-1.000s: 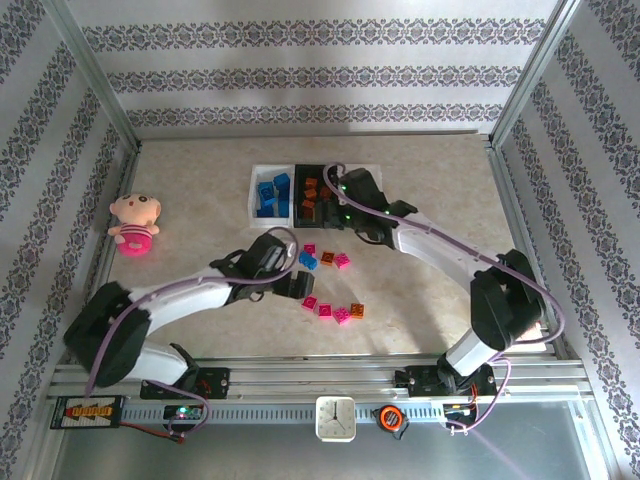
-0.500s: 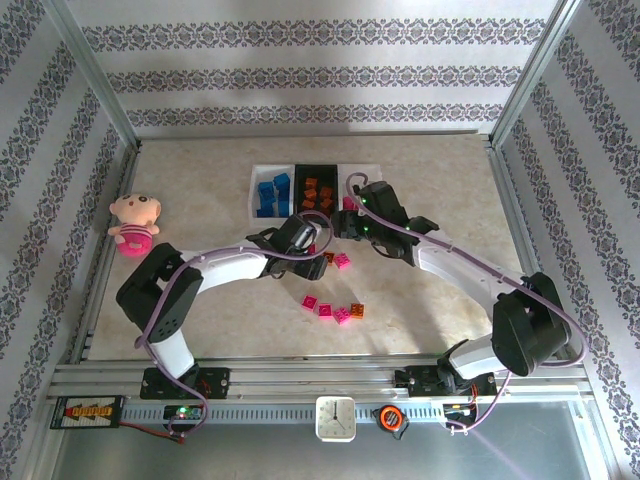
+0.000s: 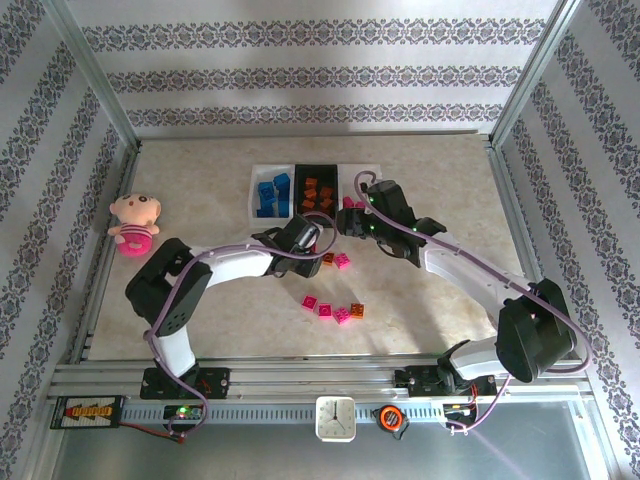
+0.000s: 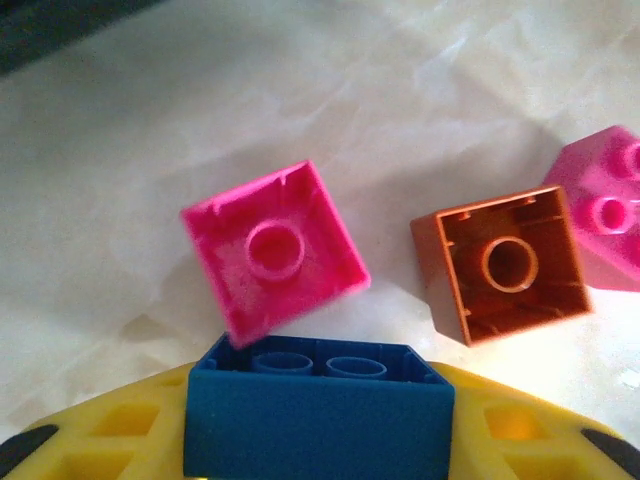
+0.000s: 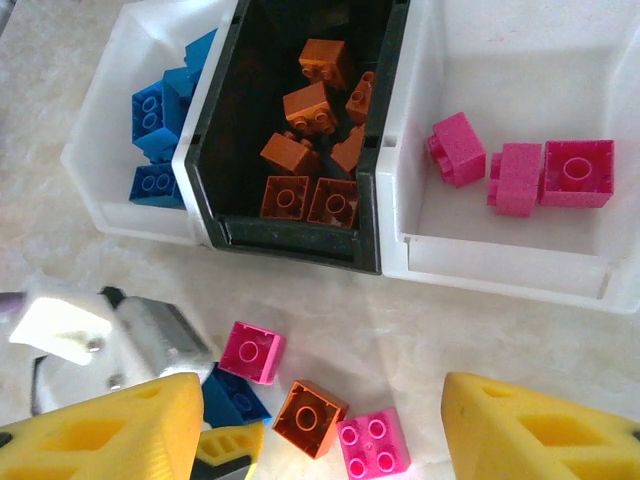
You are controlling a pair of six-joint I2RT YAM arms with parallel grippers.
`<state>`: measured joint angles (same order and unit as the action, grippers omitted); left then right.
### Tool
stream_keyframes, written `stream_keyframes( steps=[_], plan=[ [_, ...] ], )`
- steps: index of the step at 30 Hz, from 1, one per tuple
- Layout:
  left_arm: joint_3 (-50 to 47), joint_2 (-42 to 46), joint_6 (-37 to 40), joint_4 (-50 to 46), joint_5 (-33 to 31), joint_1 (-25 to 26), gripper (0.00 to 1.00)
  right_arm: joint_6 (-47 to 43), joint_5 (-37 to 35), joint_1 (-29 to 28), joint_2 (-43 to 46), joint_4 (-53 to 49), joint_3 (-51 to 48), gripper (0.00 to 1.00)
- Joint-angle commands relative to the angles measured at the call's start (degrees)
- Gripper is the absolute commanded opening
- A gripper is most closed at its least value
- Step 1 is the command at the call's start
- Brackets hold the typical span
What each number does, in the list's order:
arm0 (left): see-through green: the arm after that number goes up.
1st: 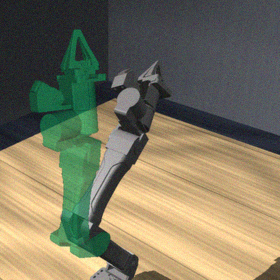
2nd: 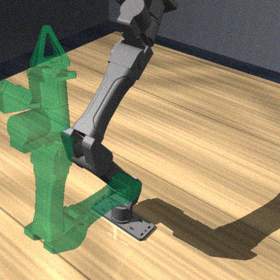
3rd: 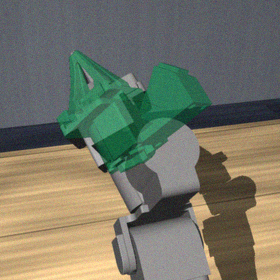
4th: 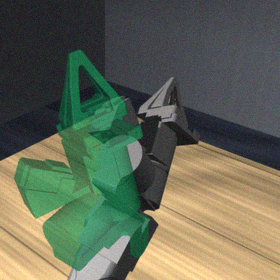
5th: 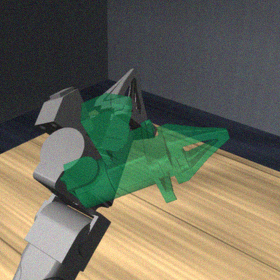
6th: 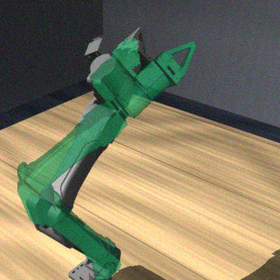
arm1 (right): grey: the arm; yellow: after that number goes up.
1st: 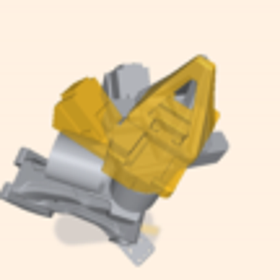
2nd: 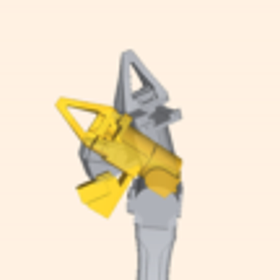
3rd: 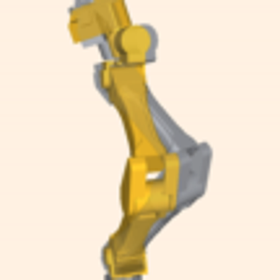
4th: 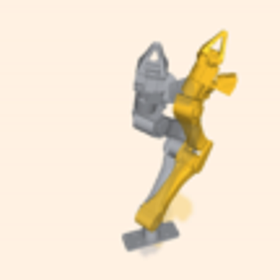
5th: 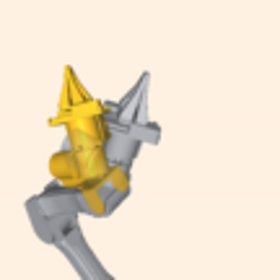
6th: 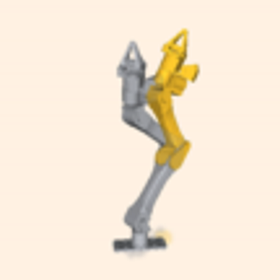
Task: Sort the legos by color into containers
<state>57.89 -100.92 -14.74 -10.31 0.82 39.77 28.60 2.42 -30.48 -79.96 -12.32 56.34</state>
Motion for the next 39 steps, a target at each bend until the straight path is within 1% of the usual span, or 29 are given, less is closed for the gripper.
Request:
stream_keyframes(
  steps=[1, 4, 7, 9, 13, 17, 21, 28, 30, 32, 34, 37, 39],
  plan=[
    [-1.9, 8.2, -2.1, -0.2, -0.6, 0.2, 0.38, 0.6, 0.1, 0.6, 1.8, 0.6, -1.3, 0.65],
    [-2.9, 14.4, -3.6, -0.6, -1.5, -2.2, 0.37, 0.8, 0.5, 0.8, 2.3, 0.7, -1.9, 0.65],
    [-2.4, 18.7, -4.7, -0.9, -3.4, -7.3, 0.37, 0.9, 0.5, 0.9, 2.8, 0.7, -2.4, 0.65],
    [-0.3, 18.2, -5.0, -1.5, -3.2, -11.7, 0.37, 1.0, 0.5, 0.9, 3.1, 0.8, -2.9, 0.65],
    [4.3, 12.1, -5.8, -1.1, -0.9, -17.8, 0.36, 1.1, 0.4, 1.0, 4.0, 0.5, -4.0, 0.65],
    [9.2, 5.1, -6.1, -0.1, 0.0, -19.5, 0.36, 1.1, 0.1, 1.3, 5.5, -0.4, -5.2, 0.65],
    [14.5, -0.8, -6.5, -0.4, -0.2, -20.2, 0.40, 1.1, 0.2, 1.5, 7.1, -1.4, -6.9, 0.65],
    [21.9, -6.7, -6.9, -1.5, -0.3, -21.0, 0.47, 2.2, 0.8, 1.5, 9.6, -2.1, -10.3, 0.65],
    [23.9, -8.1, -7.3, -1.7, 0.1, -21.2, 0.51, 2.5, 1.2, 1.5, 10.0, -2.1, -11.1, 0.66],
    [25.5, -9.0, -7.4, -2.2, 0.3, -21.3, 0.62, 2.6, 1.8, 1.4, 10.2, -2.4, -11.6, 0.67],
    [26.5, -8.9, -7.8, -2.4, 0.9, -21.3, 0.69, 2.5, 2.6, 1.3, 9.8, -3.0, -11.9, 0.67],
    [26.4, -6.8, -8.7, -1.8, 2.8, -21.3, 0.78, 2.1, 3.2, 0.9, 8.7, -4.0, -11.9, 0.68],
    [25.1, -3.8, -9.4, -0.8, 4.4, -21.1, 0.83, 1.8, 3.5, 0.4, 7.4, -4.3, -11.8, 0.68]
  ],
)
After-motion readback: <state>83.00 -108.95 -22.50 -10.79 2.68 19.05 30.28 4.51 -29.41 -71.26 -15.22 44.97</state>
